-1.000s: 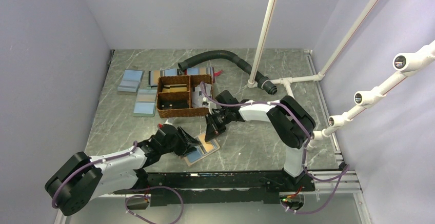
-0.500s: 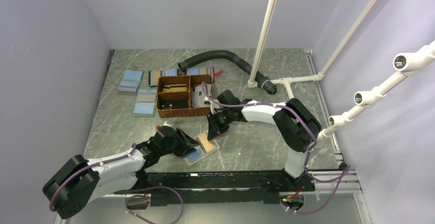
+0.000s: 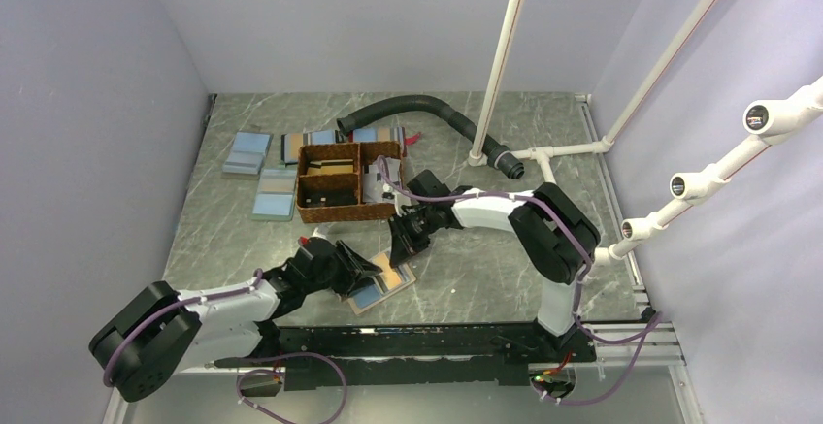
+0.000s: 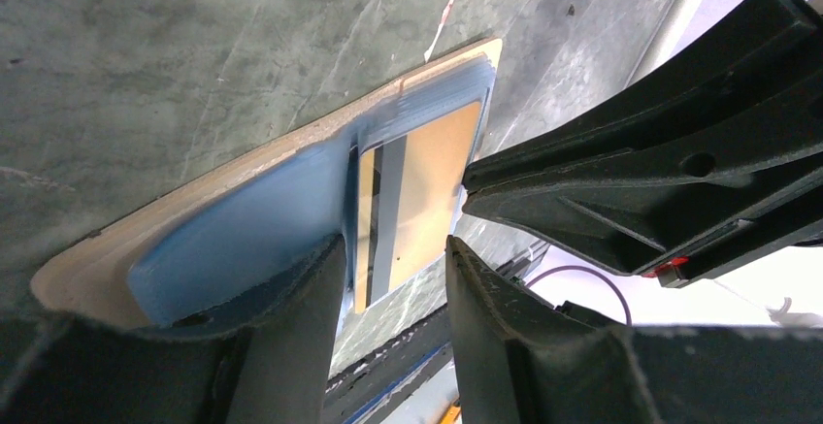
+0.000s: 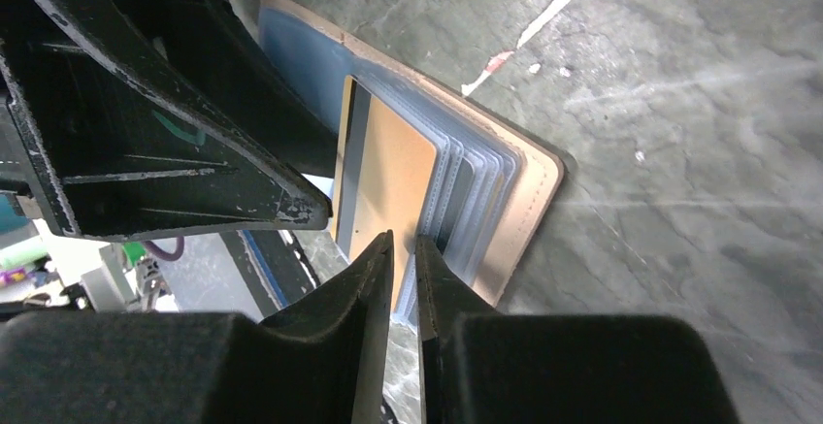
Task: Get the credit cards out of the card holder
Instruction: Remove the credit card from the card holder.
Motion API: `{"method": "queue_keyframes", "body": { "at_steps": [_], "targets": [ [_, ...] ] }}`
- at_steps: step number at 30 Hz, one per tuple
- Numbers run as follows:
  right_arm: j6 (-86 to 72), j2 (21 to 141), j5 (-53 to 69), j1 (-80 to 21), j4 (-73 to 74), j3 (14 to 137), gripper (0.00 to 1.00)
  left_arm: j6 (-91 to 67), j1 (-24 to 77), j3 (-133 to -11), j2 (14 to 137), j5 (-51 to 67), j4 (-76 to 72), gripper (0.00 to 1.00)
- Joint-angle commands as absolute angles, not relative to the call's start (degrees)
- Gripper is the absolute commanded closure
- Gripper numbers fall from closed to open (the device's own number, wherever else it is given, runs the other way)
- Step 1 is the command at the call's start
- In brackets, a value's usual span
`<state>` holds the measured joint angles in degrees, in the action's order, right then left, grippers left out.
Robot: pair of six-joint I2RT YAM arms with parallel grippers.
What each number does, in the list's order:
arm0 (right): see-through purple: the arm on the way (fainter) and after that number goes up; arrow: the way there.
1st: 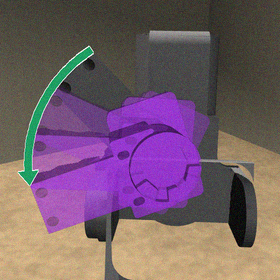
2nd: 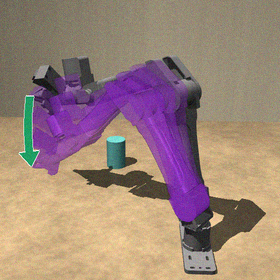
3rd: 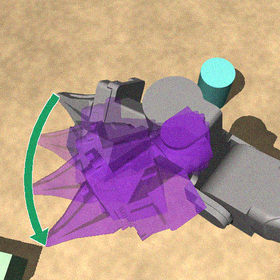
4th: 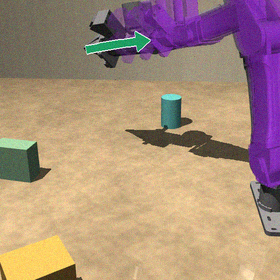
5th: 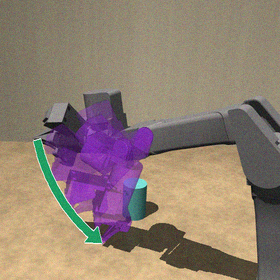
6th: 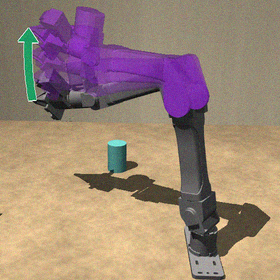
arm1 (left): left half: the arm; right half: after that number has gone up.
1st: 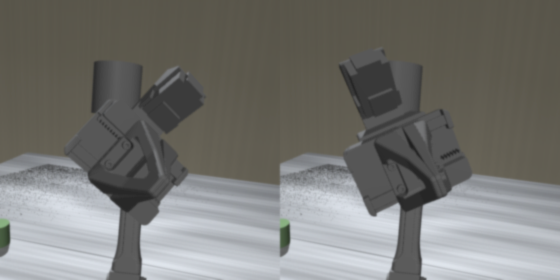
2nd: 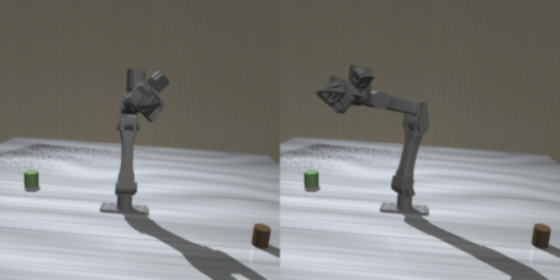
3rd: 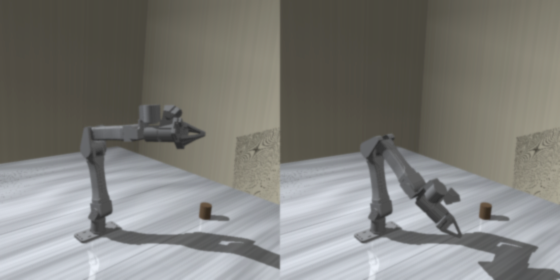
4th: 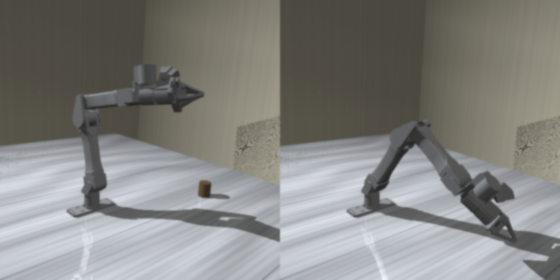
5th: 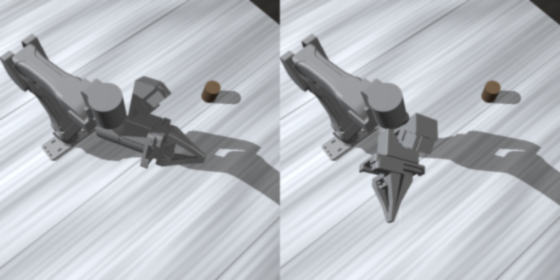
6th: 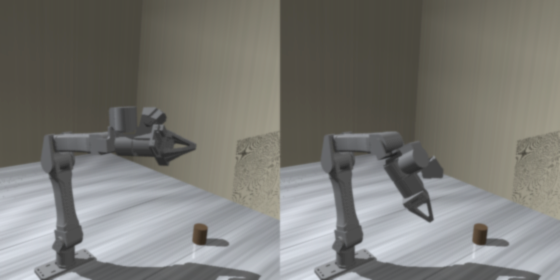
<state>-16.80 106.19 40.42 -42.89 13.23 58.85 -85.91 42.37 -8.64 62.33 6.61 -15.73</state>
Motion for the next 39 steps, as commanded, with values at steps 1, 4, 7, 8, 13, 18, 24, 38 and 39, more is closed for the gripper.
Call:
{"method": "queue_keyframes", "body": {
  "at_steps": [1,4,7,8,13,18,24,38,39],
  "targets": [
    [-15.5,110.0,44.4,-45.1,15.5,60.8,0.84,-87.2,42.6,-6.9,63.4,5.6,-15.6,0.52],
    [-15.5,110.6,44.5,-45.3,15.8,61.2,0.85,-87.9,42.6,-6.1,63.3,5.3,-16.1,0.54],
    [-15.3,110.9,44.0,-45.4,16.5,61.6,0.86,-88.7,42.6,-5.2,63.1,4.7,-17.2,0.58],
    [-15.3,111.2,43.8,-45.5,16.9,61.8,0.86,-88.8,42.6,-4.9,63.1,4.4,-17.8,0.58],
    [-14.1,112.5,40.2,-45.9,20.1,63.3,0.9,-89.1,42.6,-2.6,63.3,3.3,-24.5,0.56],
    [-12.4,112.0,33.5,-46.2,22.5,62.8,0.98,-87.5,42.6,-3.3,60.8,2.5,-22.5,0.48],
    [-11.1,112.6,32.4,-47.5,23.6,63.4,0.98,-89.3,42.6,-3.6,59.4,0.8,-18.3,0.45],
    [-11.0,112.0,35.0,-47.8,23.4,63.3,0.98,-83.4,42.6,-4.3,67.3,3.5,-36.2,0.91],
    [-11.0,111.9,34.9,-47.7,23.4,63.3,0.98,-82.3,42.6,-4.5,67.1,3.7,-36.7,0.93]
  ]
}}
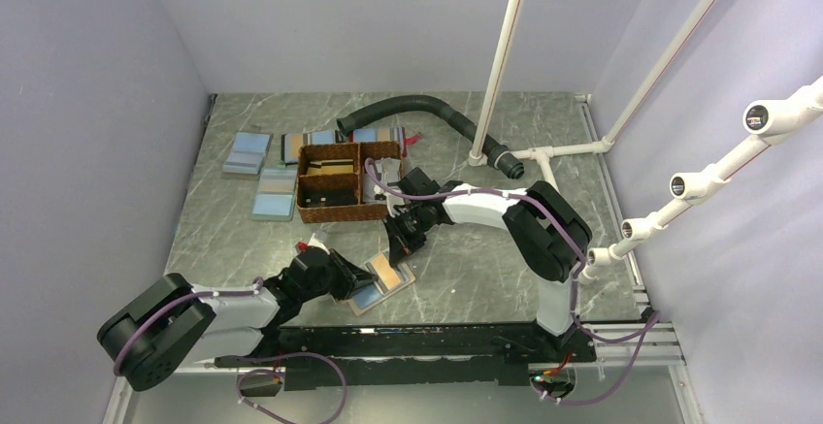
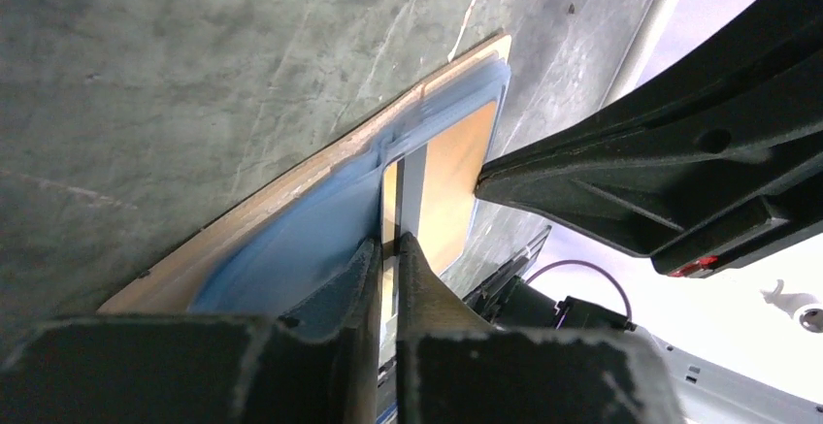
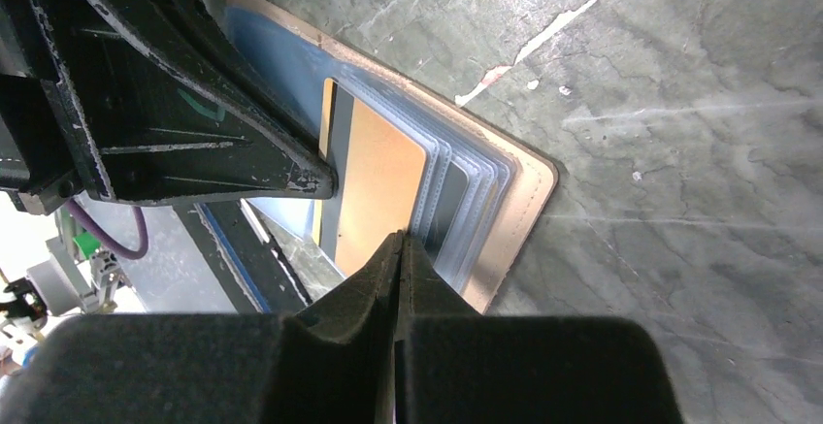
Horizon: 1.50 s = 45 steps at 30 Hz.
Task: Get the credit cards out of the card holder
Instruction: Remove the credit card from the card holder.
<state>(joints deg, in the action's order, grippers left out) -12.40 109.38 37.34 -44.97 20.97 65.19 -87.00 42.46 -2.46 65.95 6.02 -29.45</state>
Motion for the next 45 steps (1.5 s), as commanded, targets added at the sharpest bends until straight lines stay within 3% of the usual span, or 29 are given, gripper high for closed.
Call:
{"method": "queue_keyframes", "body": {
  "at_steps": [1,3,8,24,29,31,34,39,42,45],
  "targets": [
    [-11.0,111.8,35.0,-47.7,23.4,63.2,0.98,-81.7,42.6,-4.6,66.9,3.7,-37.2,0.96],
    [-11.0,111.6,35.0,-47.7,23.3,63.2,0.98,-80.6,42.6,-4.5,66.2,3.5,-38.5,1.0],
    [-11.1,111.3,34.7,-47.1,23.1,62.9,0.97,-79.5,42.6,-4.4,62.4,2.6,-37.3,1.0],
    [-9.5,112.4,31.0,-45.8,24.0,62.1,0.93,-83.8,42.5,-3.4,23.6,0.2,10.8,1.0],
    [-8.7,111.0,32.4,-45.7,23.8,62.3,0.91,-82.7,42.5,-4.9,19.6,0.7,18.0,1.0],
    [-6.3,108.8,37.4,-45.0,23.8,62.8,0.83,-80.6,42.5,-5.3,19.7,1.3,16.9,1.0],
    [1.2,104.8,46.0,-43.2,25.8,63.8,0.61,-74.1,42.5,-7.0,21.4,2.0,14.2,1.0],
    [10.8,99.1,55.8,-37.6,28.6,62.4,0.31,-61.1,42.5,-11.9,27.4,5.7,10.8,1.0],
    [19.2,97.6,59.1,-35.9,32.6,62.1,0.17,-54.1,42.5,-13.9,31.2,8.4,7.7,1.0],
    [24.3,96.4,61.6,-36.0,33.2,61.1,0.1,-49.4,42.5,-14.6,34.0,11.2,2.2,1.0]
  ]
}}
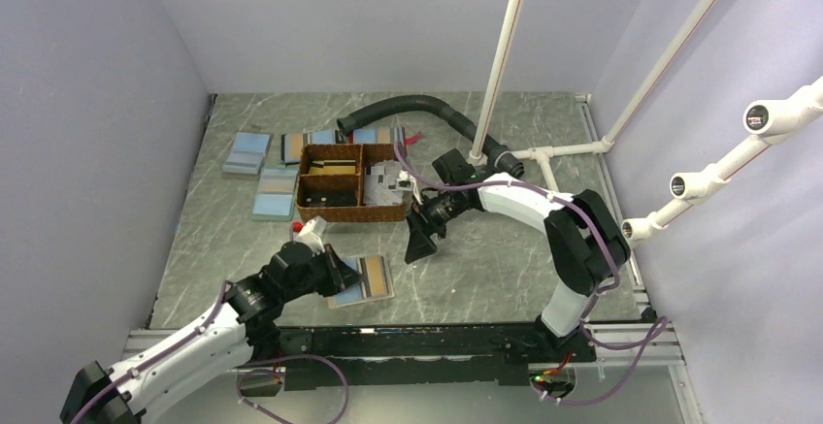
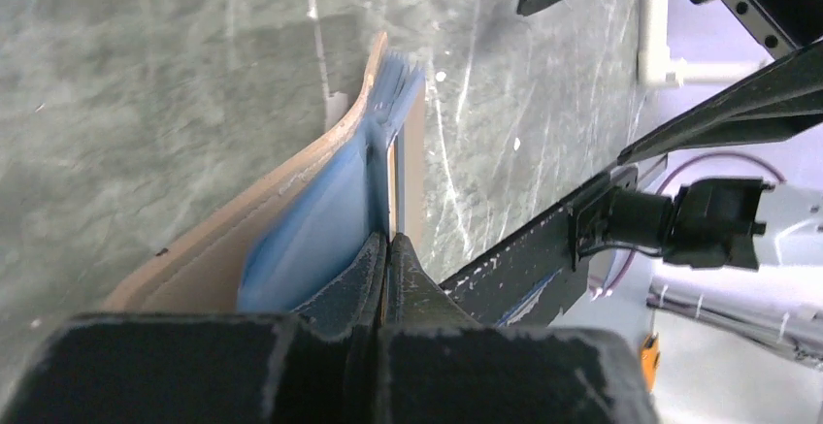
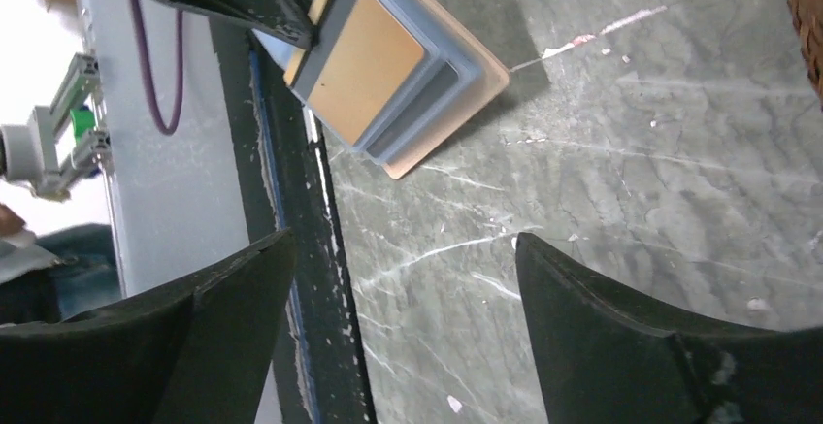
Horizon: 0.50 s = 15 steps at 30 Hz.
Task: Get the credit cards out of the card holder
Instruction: Remove the credit card from the card holder.
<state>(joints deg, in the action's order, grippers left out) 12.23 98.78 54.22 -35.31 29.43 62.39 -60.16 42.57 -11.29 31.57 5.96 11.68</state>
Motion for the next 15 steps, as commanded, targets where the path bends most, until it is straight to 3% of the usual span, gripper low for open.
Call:
{"method": "queue_keyframes", "body": {
  "at_steps": [1,15],
  "targets": [
    [25.9,96.2,62.6,-36.1,33.4,60.9,0.09,-48.2,42.5,-14.9,34.9,12.1,0.8,1.0],
    [47.7,99.7,63.5,-34.6,40.6,66.9,0.04,-35.5,42.5,-21.1,43.3,25.2,-6.0,1.0]
  ]
}}
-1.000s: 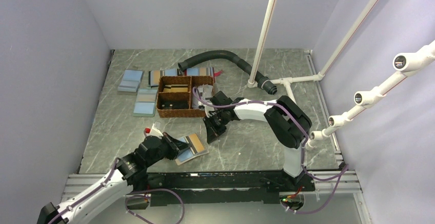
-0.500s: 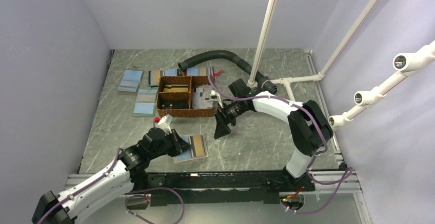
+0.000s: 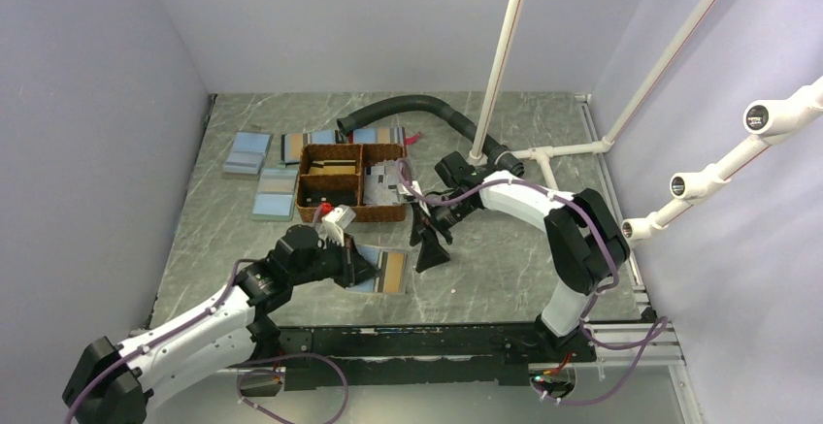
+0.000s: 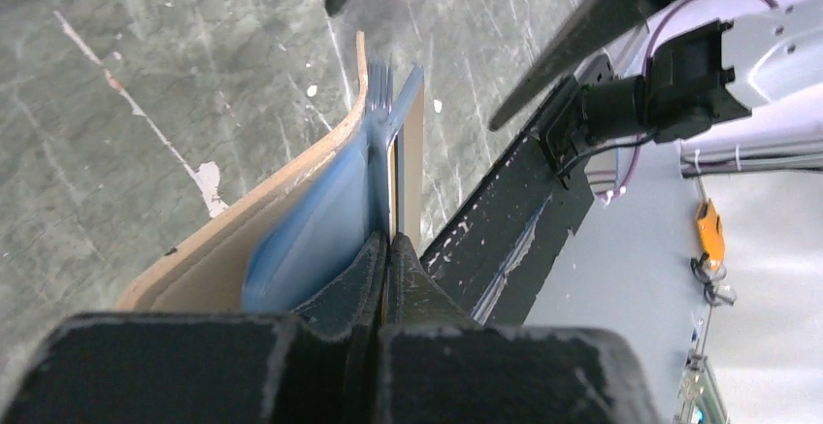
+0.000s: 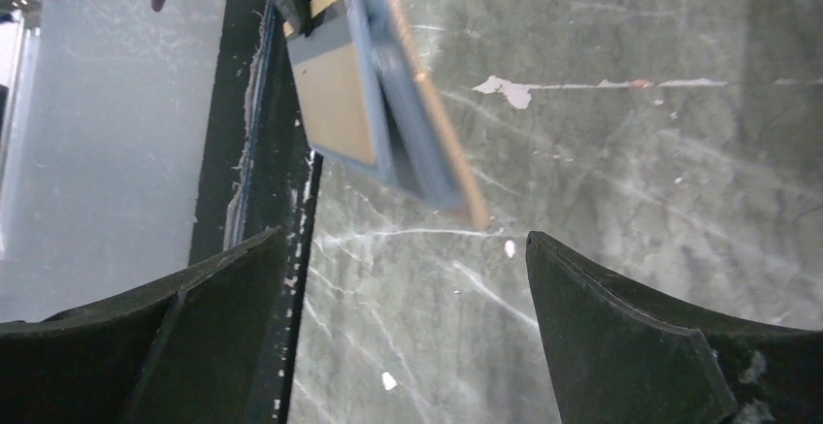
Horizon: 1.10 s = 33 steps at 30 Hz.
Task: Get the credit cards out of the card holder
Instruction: Remove the credit card from the card holder.
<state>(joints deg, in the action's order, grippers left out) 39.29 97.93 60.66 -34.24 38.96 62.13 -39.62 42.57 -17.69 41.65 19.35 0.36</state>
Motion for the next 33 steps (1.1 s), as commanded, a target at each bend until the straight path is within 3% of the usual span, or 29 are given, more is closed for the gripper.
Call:
{"method": "queue_keyframes", "body": {
  "at_steps": [1,11,15,18,22,26,28,33],
  "targets": [
    [48.6,100.5,63.2,-34.7,41.2,67.6,0.05,-35.3,42.5,-21.4,43.7,25.9,-6.4,1.0],
    [54.1,102.0,65.0,-37.8,45.1,67.5,0.17,-35.0,42.5,-21.7,45.0,27.3,-9.3,1.0],
    [57.1,102.1,66.5,-37.9,48.0,67.6,0.36,-34.7,42.5,-21.5,44.3,26.7,-8.4,1.0],
    [58.7,102.5,66.3,-37.9,49.7,68.1,0.59,-34.6,42.5,-21.2,43.2,26.0,-7.6,1.0],
    [61.6,103.3,67.0,-37.9,52.9,69.1,0.76,-34.2,42.5,-21.2,41.3,25.2,-5.7,1.0],
    [63.5,103.3,68.2,-37.9,55.1,69.6,0.85,-33.3,42.4,-21.7,40.1,24.6,-2.7,1.0],
    [63.2,103.2,68.2,-37.9,55.4,69.7,0.99,-33.2,42.4,-21.9,39.4,24.1,-1.4,1.0],
    [62.8,103.6,67.2,-37.8,56.1,69.9,1.0,-33.1,42.4,-22.2,37.7,22.9,2.4,1.0]
  ]
}}
